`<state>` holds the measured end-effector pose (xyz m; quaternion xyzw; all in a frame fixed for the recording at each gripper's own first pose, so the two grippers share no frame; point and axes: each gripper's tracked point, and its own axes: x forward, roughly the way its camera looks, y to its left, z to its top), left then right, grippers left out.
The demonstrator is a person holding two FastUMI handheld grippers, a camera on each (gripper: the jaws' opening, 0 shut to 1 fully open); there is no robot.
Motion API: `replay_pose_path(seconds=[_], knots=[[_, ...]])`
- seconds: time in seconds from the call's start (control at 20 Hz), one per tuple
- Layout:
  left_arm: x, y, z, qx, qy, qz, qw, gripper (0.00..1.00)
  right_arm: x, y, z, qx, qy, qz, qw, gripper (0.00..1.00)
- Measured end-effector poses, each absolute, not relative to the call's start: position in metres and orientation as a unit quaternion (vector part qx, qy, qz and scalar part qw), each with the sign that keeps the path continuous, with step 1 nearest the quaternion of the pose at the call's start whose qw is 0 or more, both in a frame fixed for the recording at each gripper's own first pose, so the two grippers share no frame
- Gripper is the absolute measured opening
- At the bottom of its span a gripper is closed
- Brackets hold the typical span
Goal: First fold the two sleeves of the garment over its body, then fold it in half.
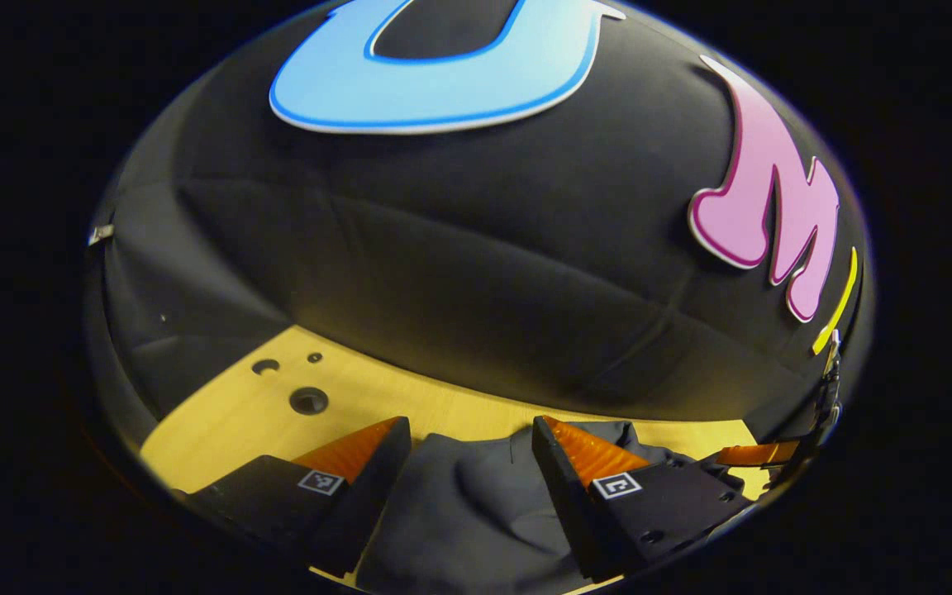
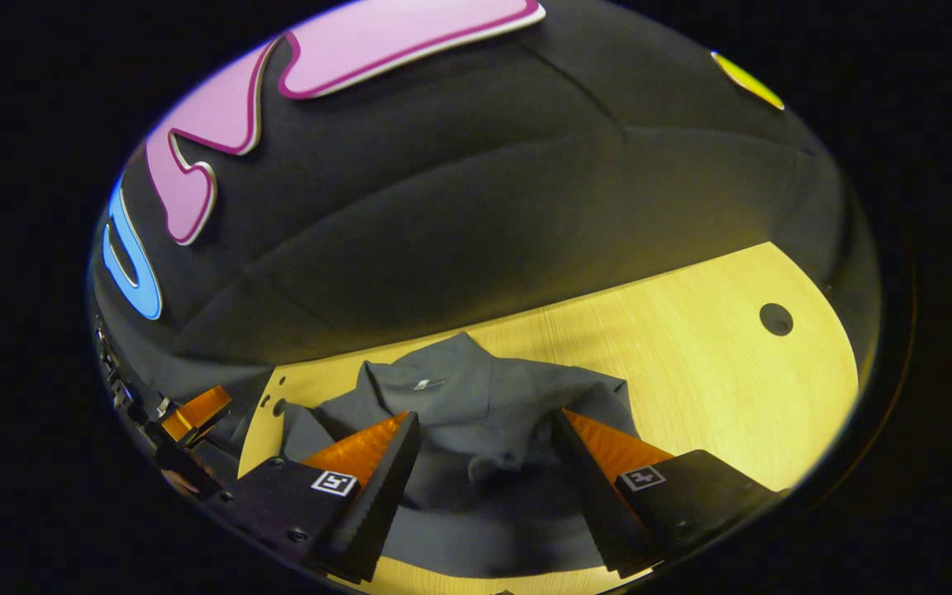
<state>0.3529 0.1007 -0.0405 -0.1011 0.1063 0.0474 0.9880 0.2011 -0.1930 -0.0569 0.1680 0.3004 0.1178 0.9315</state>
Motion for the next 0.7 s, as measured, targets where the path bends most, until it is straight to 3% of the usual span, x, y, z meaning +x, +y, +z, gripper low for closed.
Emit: replay_pose_path(seconds=[0.3,0.7], knots=[[0.293,0.099,0.026,-0.073,0.064,0.039,0.994,0.95,0.157,-0.206,0.008,0.150,0.256,0.111,0.949,0.99],[0.182,0.082,0.096,-0.027,-0.003,0.042,0.999,0.95,0.054,-0.226,0.071,0.116,0.190,0.103,0.970,0.99]])
